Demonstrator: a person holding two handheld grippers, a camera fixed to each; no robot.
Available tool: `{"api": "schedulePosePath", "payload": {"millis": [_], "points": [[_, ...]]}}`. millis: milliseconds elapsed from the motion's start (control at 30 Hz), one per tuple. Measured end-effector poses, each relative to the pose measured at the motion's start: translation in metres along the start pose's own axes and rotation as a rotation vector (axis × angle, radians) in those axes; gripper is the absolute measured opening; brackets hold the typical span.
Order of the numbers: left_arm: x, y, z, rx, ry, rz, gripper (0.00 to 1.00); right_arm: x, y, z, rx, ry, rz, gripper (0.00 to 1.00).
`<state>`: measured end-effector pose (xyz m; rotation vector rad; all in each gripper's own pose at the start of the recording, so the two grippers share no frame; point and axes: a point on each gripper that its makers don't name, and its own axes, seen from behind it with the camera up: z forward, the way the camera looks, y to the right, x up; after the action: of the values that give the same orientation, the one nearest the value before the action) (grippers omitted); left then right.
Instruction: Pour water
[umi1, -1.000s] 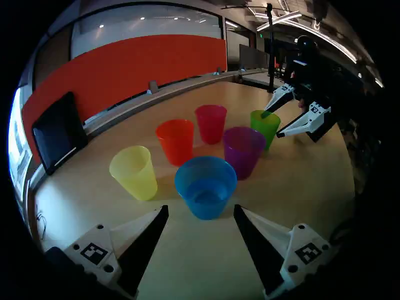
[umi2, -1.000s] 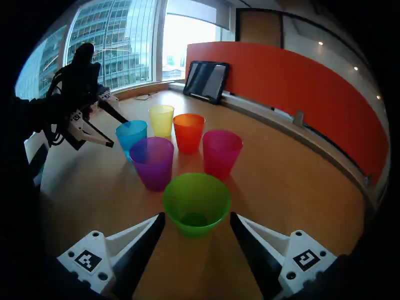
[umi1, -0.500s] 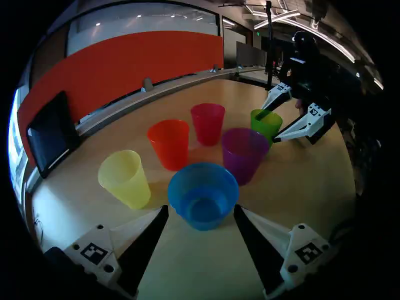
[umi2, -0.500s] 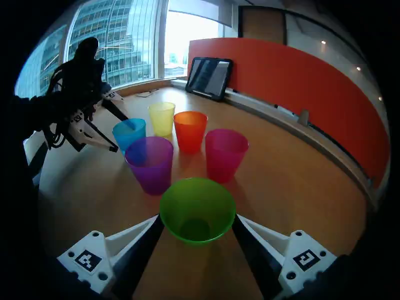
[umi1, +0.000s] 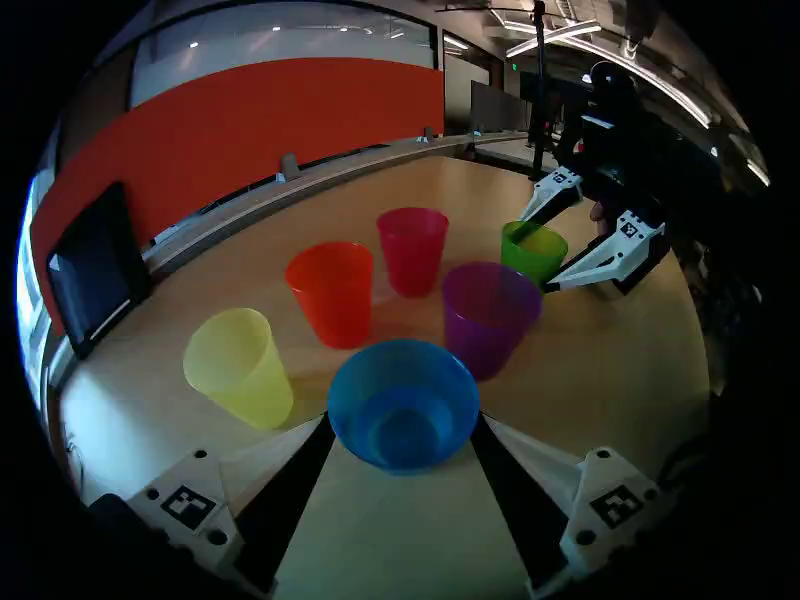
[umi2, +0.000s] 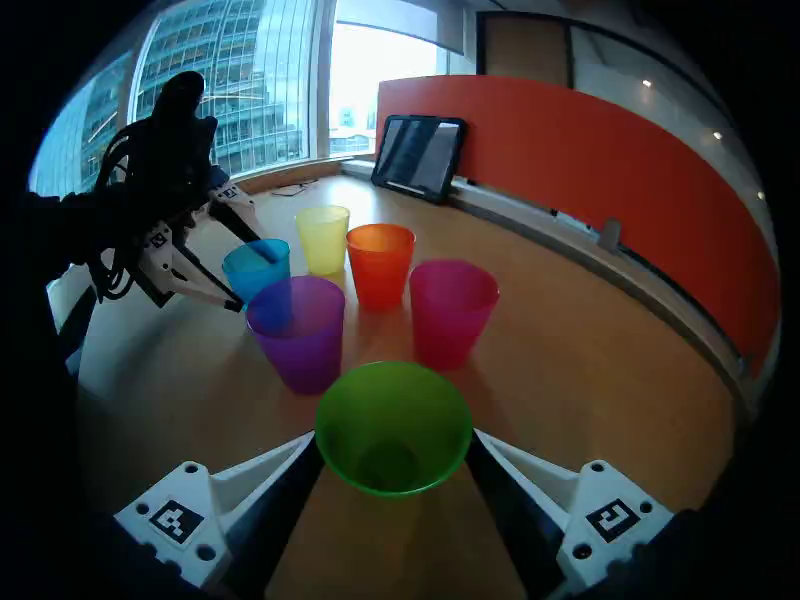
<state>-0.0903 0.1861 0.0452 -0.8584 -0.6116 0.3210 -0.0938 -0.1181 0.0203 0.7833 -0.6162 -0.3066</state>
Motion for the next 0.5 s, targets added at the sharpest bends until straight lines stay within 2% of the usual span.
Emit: {"api": "schedulePosePath", "payload": {"millis": [167,367,500], "points": [[0.0002,-0.0010,0.0018,0.005,0.000,-0.003,0.95,0.0003,0.0003,0.0006,0.001,-0.001,0.000,1.00],[-0.0036,-0.0005,0.0055,-0.002,-0.016,-0.020,0.83,0.0007,0.0009,0.0002,0.000,0.000,-0.001,1.00],[-0.0038,0.0002,0.0057,-0.005,-0.016,-0.030,0.82,-0.0001,0.0018,-0.0002,0.000,0.000,-0.001,1.00]]}}
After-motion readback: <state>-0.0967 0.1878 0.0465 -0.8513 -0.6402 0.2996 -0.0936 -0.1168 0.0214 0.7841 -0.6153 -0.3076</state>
